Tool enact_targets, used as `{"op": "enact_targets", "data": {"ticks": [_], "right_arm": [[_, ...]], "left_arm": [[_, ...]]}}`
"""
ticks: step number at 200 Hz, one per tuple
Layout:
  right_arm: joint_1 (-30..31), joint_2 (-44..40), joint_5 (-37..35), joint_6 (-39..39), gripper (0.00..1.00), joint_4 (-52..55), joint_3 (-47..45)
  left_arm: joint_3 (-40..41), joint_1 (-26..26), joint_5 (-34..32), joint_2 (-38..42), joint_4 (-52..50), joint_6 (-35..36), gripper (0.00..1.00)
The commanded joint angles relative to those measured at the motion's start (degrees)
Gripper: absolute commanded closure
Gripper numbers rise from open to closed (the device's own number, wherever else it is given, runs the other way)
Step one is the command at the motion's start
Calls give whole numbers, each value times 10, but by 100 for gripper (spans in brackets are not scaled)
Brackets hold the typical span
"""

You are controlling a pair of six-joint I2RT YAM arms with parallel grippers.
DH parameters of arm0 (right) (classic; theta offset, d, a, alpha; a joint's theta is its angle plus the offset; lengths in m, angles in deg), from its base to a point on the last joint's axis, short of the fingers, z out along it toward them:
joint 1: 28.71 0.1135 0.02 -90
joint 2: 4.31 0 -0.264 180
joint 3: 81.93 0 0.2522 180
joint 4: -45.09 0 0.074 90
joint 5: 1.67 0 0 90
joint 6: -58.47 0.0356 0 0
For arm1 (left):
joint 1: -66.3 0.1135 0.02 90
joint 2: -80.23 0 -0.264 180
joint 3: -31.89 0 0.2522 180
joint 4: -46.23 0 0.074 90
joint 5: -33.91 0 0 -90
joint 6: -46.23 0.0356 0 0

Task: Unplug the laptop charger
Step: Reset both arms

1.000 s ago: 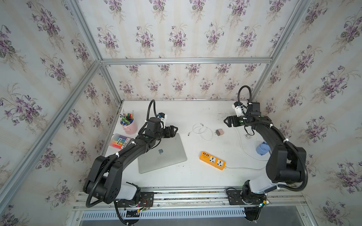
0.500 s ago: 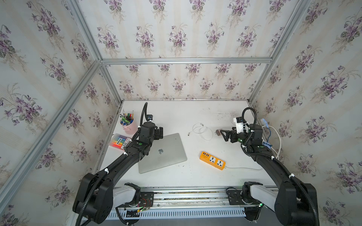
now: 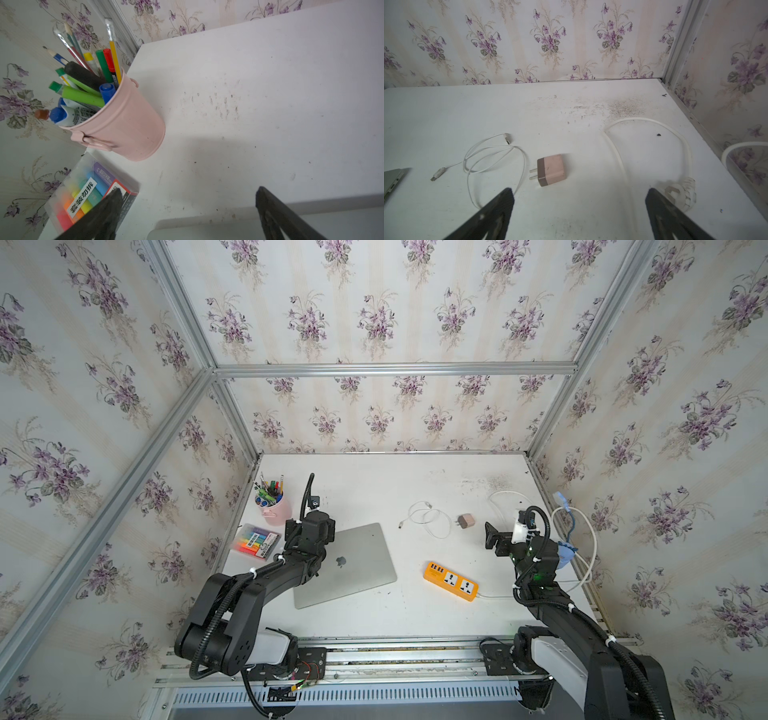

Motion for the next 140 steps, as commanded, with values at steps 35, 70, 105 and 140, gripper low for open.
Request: {"op": "enact_targets", "data": {"ticks": [35, 70, 105, 140], "right_arm": [[0, 113, 16, -9, 0, -234, -37], [0, 216, 64, -2, 0, -343, -12], [0, 350, 82, 2, 0, -452, 10], [7, 327, 47, -4, 0, -369, 29]], "left_arm": [[41, 62, 124, -68, 183, 7, 1], [40, 63, 129, -57, 165, 1, 1], [40, 63, 129, -56, 161, 0, 1], [39, 63, 128, -56, 160, 1, 1]]}}
